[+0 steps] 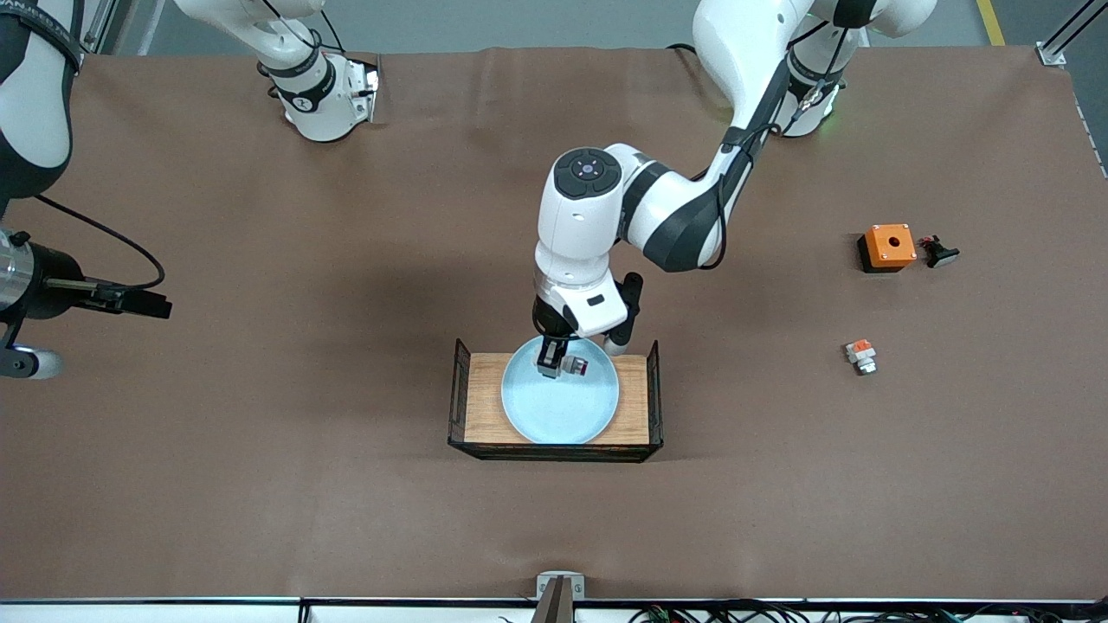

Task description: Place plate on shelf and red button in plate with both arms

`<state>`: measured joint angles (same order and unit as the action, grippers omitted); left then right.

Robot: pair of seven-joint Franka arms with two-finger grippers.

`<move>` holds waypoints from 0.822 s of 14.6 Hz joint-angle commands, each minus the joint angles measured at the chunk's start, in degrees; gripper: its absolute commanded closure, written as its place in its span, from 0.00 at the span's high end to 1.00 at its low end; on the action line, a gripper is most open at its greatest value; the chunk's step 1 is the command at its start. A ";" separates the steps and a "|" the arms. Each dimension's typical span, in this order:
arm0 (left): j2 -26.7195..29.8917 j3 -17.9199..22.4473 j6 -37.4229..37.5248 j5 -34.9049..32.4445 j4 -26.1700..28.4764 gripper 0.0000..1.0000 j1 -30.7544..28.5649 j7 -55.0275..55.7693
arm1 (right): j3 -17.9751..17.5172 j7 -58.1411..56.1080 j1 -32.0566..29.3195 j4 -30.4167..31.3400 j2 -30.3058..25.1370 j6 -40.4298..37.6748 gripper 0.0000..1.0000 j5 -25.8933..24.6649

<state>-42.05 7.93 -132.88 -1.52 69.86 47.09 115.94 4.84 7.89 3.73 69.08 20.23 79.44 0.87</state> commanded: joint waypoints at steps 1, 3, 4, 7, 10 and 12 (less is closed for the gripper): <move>-2.42 0.42 -3.96 -0.59 -1.92 0.22 -0.86 -0.89 | -0.45 -3.75 -2.05 13.85 -8.96 6.40 1.00 -0.61; -2.86 0.51 -5.81 -0.51 -1.92 0.22 -1.39 -0.55 | -0.53 -3.76 -2.67 21.06 -13.44 9.58 1.00 -0.34; -3.30 0.43 -6.08 -0.42 -1.92 0.22 -1.48 -0.11 | -0.54 -3.76 -2.59 23.36 -14.94 10.72 1.00 -0.34; -3.48 0.51 -6.08 0.81 -1.92 0.22 -1.48 3.84 | -0.62 -3.76 -2.41 23.74 -15.31 10.82 1.00 -0.52; -4.00 0.60 -6.08 0.81 -1.84 0.22 -1.48 5.70 | -0.80 -3.14 -0.75 20.15 -14.87 8.38 1.00 -0.87; -4.09 0.51 -6.08 0.99 -1.75 0.22 -1.48 6.13 | -0.80 -2.97 -0.91 16.89 -14.69 5.47 1.00 -0.69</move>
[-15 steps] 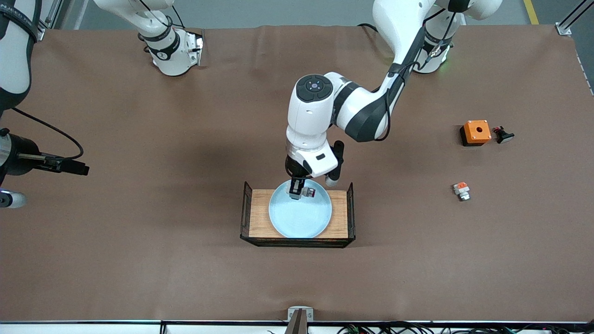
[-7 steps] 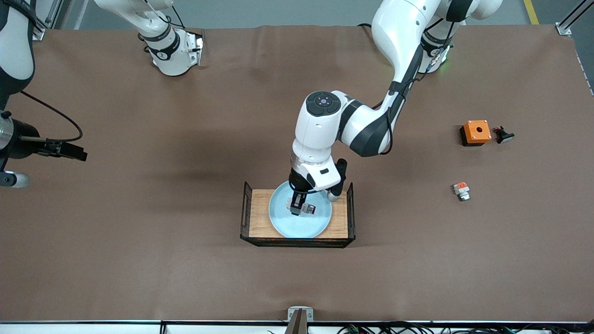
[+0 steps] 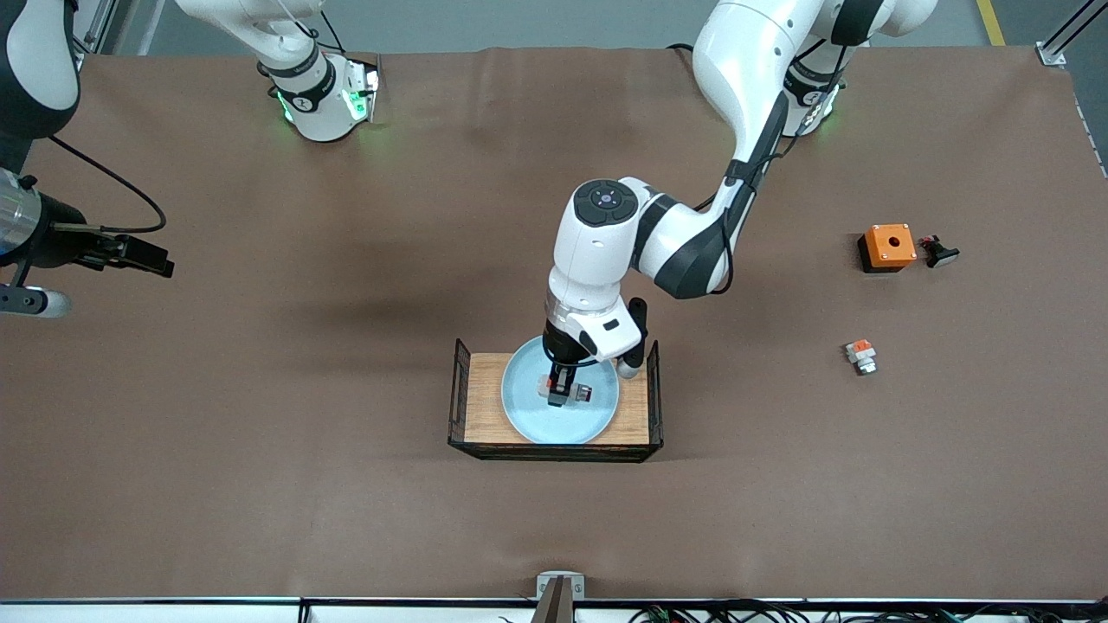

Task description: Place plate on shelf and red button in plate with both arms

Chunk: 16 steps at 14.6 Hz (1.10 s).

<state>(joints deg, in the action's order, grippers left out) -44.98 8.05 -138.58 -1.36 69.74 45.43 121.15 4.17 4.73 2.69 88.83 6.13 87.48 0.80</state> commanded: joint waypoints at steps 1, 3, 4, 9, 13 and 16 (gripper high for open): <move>-1.51 0.38 -0.38 0.83 -1.63 0.22 0.18 1.10 | -0.04 -0.16 -0.05 -3.57 -0.68 -2.58 1.00 -0.53; -1.51 0.47 -0.38 0.74 -1.54 0.26 0.18 1.01 | 0.05 -0.25 -0.31 -4.01 -0.77 -4.49 1.00 0.08; -1.51 0.47 -0.38 0.74 -1.45 0.29 0.18 1.01 | -0.12 0.27 0.03 -4.36 -0.77 -8.69 1.00 -0.18; 0.50 0.65 0.85 0.74 -1.36 1.00 -0.08 0.66 | -0.04 0.36 -0.14 -2.53 -5.15 -9.70 1.00 -0.36; 4.63 0.30 7.51 0.74 -1.36 1.00 -1.66 0.49 | 0.23 0.37 -1.36 -2.34 -6.22 -11.36 1.00 0.17; 9.29 0.56 14.01 0.74 -1.19 1.00 -2.54 -3.89 | 0.05 0.36 -1.37 -2.26 -7.01 -10.84 1.00 0.26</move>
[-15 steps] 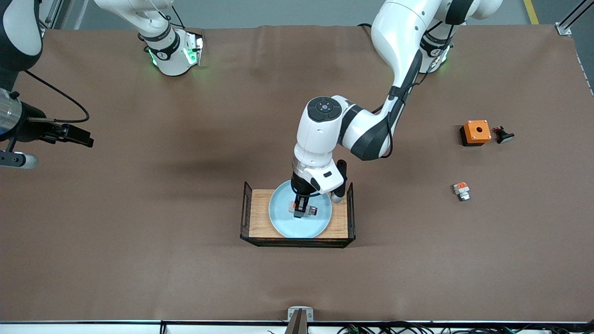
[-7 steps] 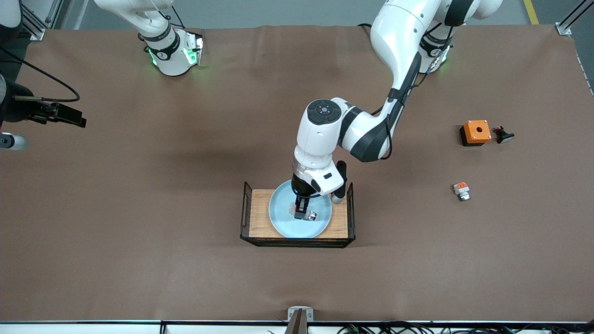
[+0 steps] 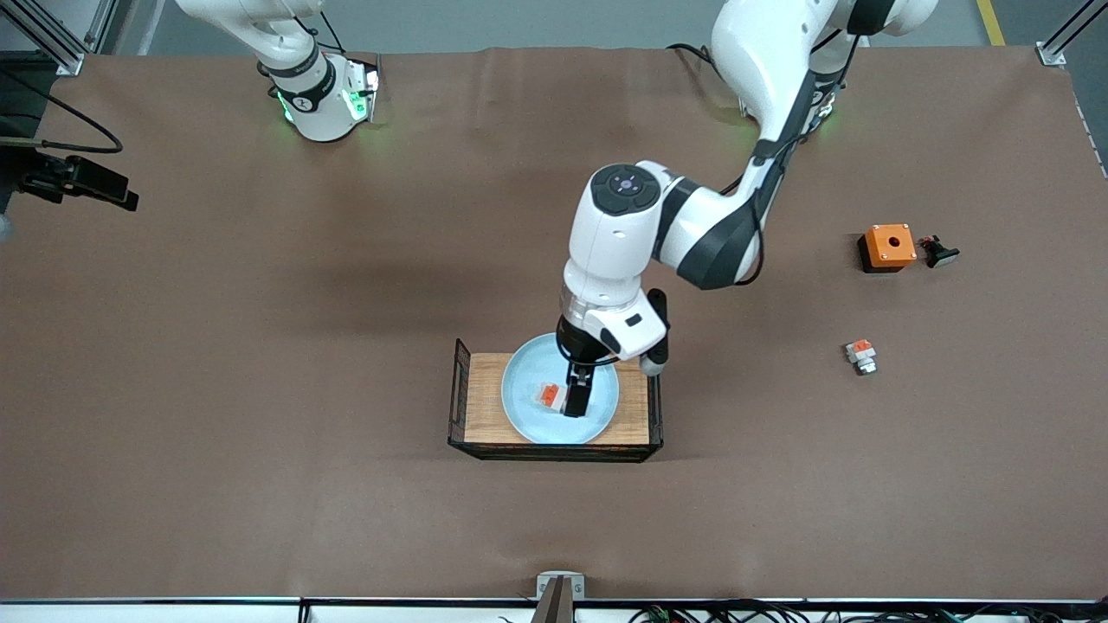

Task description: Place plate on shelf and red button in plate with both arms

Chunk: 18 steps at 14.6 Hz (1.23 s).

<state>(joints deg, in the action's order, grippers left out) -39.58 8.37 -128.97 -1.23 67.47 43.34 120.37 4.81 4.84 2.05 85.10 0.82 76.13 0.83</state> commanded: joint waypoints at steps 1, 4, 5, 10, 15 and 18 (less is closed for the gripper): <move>5.64 0.25 7.03 0.70 1.26 1.00 -1.06 -5.73 | -0.59 0.26 -0.73 1.47 -1.79 1.20 1.00 0.22; 10.03 0.07 15.99 0.88 2.32 1.00 -3.34 -15.12 | -0.59 0.35 -0.03 1.65 -2.31 2.44 1.00 0.22; 11.53 0.07 19.68 0.97 2.32 1.00 -4.31 -19.60 | -0.50 0.35 0.93 2.26 -2.66 2.70 1.00 0.22; 18.12 -0.19 31.65 1.49 3.89 1.00 -10.10 -49.11 | -0.33 0.35 1.03 12.00 -9.51 10.16 1.00 0.22; 24.36 -0.19 35.71 2.10 8.72 1.00 -17.83 -75.51 | -0.50 0.26 0.94 11.32 -9.26 10.18 1.00 0.13; 28.93 -0.19 35.80 5.89 14.68 1.00 -23.28 -85.96 | -0.50 0.26 0.85 10.79 -9.26 9.56 1.00 0.13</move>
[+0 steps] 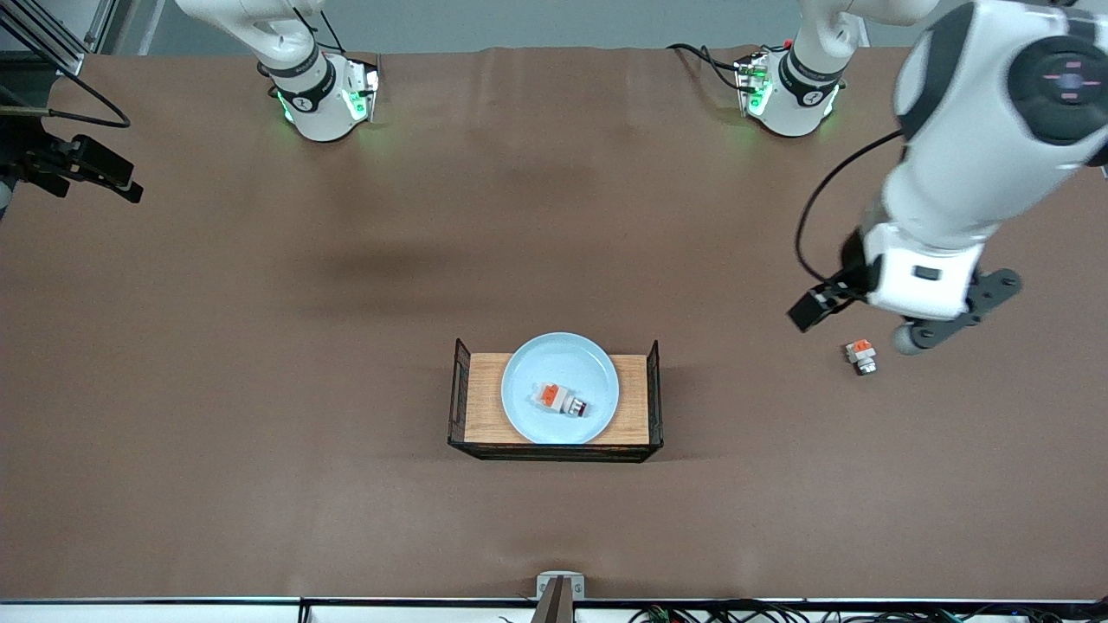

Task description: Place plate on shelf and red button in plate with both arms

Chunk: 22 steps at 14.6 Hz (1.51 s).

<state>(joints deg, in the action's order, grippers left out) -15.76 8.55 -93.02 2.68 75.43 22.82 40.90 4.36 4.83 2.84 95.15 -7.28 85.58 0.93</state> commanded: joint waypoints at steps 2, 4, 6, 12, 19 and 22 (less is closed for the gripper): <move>7.23 -0.20 -0.14 1.81 9.90 1.00 -5.40 -11.61 | -0.06 0.26 0.06 0.22 -1.07 0.12 1.00 0.13; 8.81 -0.11 -0.14 1.28 12.80 1.00 -7.00 -17.93 | -0.06 -0.18 -0.12 -0.14 -1.07 -0.32 1.00 0.13; 10.91 -0.02 -1.01 1.10 16.13 1.00 -8.57 -21.29 | -0.14 0.00 -0.03 -0.57 -0.98 -0.85 1.00 0.13; 19.70 -0.11 -10.24 -1.71 30.19 1.00 -10.51 -26.04 | 0.03 -0.26 -0.29 -0.58 -0.98 -1.02 1.00 0.13; 20.59 -0.29 -10.42 -1.54 28.98 1.00 -15.09 -34.31 | -0.06 -1.58 -0.91 -0.49 -0.98 -0.94 1.00 0.13; 20.24 -0.37 -9.90 -1.54 26.62 1.00 -14.65 -34.40 | -0.23 -1.58 -0.65 -0.40 -0.98 -0.94 1.00 0.13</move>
<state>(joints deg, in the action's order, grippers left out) 4.20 8.39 -103.11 1.81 103.68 7.76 7.01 4.51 4.02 2.44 94.73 -7.45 85.22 0.93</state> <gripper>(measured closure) 0.000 0.000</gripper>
